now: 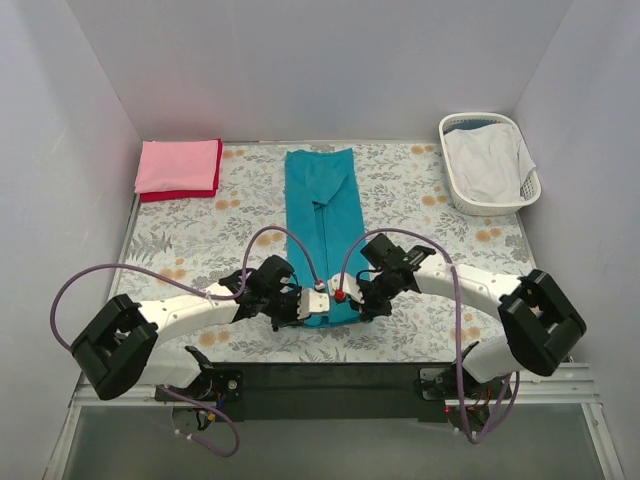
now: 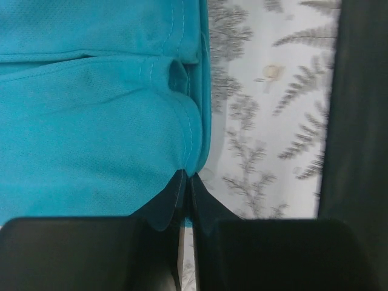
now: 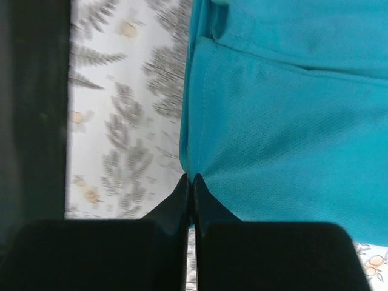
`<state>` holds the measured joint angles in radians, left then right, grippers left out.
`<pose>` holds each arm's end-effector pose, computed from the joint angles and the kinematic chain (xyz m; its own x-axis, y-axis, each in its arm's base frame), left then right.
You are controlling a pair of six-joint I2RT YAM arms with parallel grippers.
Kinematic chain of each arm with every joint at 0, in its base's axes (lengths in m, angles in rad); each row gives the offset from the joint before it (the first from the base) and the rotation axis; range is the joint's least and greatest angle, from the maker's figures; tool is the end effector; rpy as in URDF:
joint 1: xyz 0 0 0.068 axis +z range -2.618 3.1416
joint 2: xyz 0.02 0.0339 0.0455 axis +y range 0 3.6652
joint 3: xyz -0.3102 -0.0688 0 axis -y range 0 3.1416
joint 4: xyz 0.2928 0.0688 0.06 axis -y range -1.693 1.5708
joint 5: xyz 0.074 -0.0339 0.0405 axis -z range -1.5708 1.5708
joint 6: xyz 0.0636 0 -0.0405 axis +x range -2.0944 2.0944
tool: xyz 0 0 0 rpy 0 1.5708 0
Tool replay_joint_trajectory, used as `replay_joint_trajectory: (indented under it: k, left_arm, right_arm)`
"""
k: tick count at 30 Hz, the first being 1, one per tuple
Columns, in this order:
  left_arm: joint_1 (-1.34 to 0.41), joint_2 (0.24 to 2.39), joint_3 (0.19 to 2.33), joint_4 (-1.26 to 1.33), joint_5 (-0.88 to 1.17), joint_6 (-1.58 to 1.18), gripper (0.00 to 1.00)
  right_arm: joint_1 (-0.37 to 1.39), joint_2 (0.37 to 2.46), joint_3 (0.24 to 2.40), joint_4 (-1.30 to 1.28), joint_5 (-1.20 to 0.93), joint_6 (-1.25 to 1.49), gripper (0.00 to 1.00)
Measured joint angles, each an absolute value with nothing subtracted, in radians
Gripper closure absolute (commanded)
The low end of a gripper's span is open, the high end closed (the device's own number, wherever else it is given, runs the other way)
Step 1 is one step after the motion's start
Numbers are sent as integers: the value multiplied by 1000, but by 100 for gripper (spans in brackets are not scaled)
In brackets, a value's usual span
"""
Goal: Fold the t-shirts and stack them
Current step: Fold the tshirt
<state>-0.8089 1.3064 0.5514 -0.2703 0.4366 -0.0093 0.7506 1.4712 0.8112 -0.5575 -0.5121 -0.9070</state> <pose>0.1611 -0.2078 0.1434 -0.5976 0.6142 -0.5155 0.8016 0.4725 -0.3663 0.1996 0.2288 0.1686 0.1433 -0.8053 -0.5753 -0.9831 -0.1826 0.0107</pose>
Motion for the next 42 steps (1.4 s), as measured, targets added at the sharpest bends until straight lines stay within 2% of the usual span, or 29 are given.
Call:
replay_joint_trajectory:
  k: [7, 12, 19, 27, 42]
  left_arm:
    - [-820, 1162, 611, -471, 557, -97, 100]
    - [-708, 1158, 735, -530, 599, -97, 100]
    - [-540, 1322, 909, -516, 605, -14, 100]
    - [-457, 1499, 963, -418, 598, 52, 100]
    - [-353, 1812, 1246, -297, 609, 138, 100]
  right_arm:
    - [834, 1296, 810, -619, -528, -771, 99]
    - [802, 1307, 866, -659, -509, -765, 99]
    - [709, 1448, 1045, -680, -477, -830, 99]
    - [594, 1651, 1260, -682, -451, -933, 99]
    - [493, 1947, 1591, -680, -436, -1042, 99]
